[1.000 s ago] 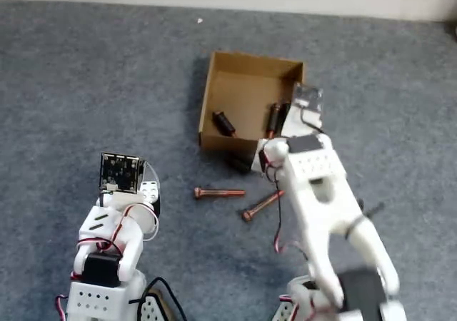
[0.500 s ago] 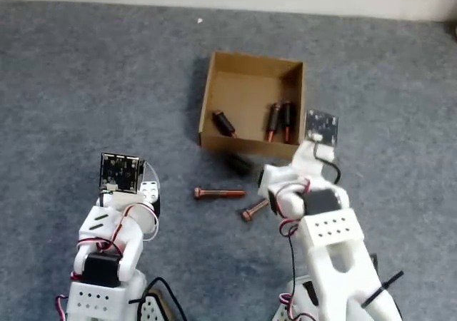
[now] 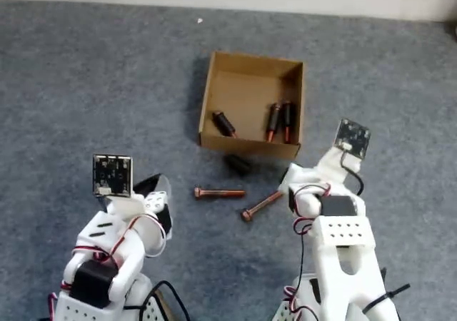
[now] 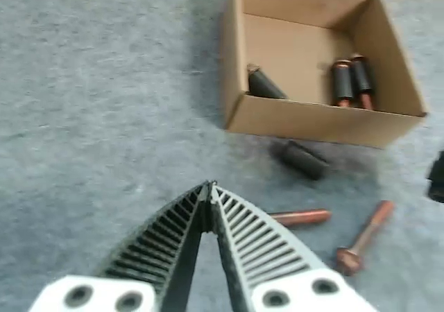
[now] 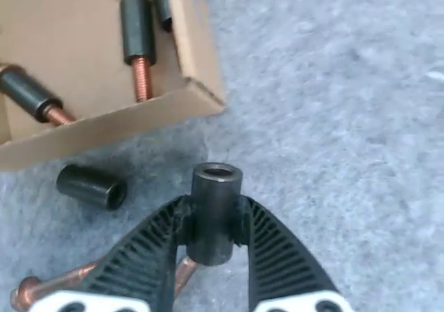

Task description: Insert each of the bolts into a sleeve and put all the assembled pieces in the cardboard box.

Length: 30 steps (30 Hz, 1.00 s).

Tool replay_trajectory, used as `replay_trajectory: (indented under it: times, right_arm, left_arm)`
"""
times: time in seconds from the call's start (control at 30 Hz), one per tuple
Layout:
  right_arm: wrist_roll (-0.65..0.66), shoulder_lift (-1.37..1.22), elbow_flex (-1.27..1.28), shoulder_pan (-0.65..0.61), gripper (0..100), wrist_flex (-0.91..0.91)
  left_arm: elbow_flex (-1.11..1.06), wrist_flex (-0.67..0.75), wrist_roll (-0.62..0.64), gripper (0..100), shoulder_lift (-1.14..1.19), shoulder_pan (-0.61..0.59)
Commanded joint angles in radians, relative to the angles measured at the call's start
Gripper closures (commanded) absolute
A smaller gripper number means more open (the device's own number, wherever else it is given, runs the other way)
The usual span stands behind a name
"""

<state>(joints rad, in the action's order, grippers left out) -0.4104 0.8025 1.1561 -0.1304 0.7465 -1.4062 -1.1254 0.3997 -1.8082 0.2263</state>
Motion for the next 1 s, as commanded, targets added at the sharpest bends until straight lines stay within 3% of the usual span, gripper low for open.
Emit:
replay_trajectory:
  times: [0.0,0.17,0.37,0.53,0.63,0.8,0.97]
  right_arm:
    - [-0.009,0.030,-0.008,0.041,99.3,-0.030]
    - [-0.009,0.028,-0.001,0.064,99.3,-0.105]
    - [-0.012,0.028,0.001,0.070,99.3,-0.117]
    - [-0.012,0.028,0.001,0.128,99.3,-0.119]
    - [-0.012,0.028,-0.004,0.157,99.3,-0.119]
    - [-0.009,0.028,-0.005,0.166,99.3,-0.119]
    - [-0.008,0.028,-0.005,0.166,99.3,-0.119]
  left_arm:
    - [0.070,-0.003,0.077,99,-0.001,0.105]
    - [0.171,-0.003,0.158,99,0.124,0.166]
    - [0.363,-0.003,0.253,99,0.535,0.248]
    - [0.507,0.000,0.436,99,0.848,0.295]
    - [0.561,0.005,0.528,91,1.006,0.302]
    - [0.599,0.055,0.572,72,1.230,0.300]
    - [0.595,0.193,0.666,73,1.399,0.295]
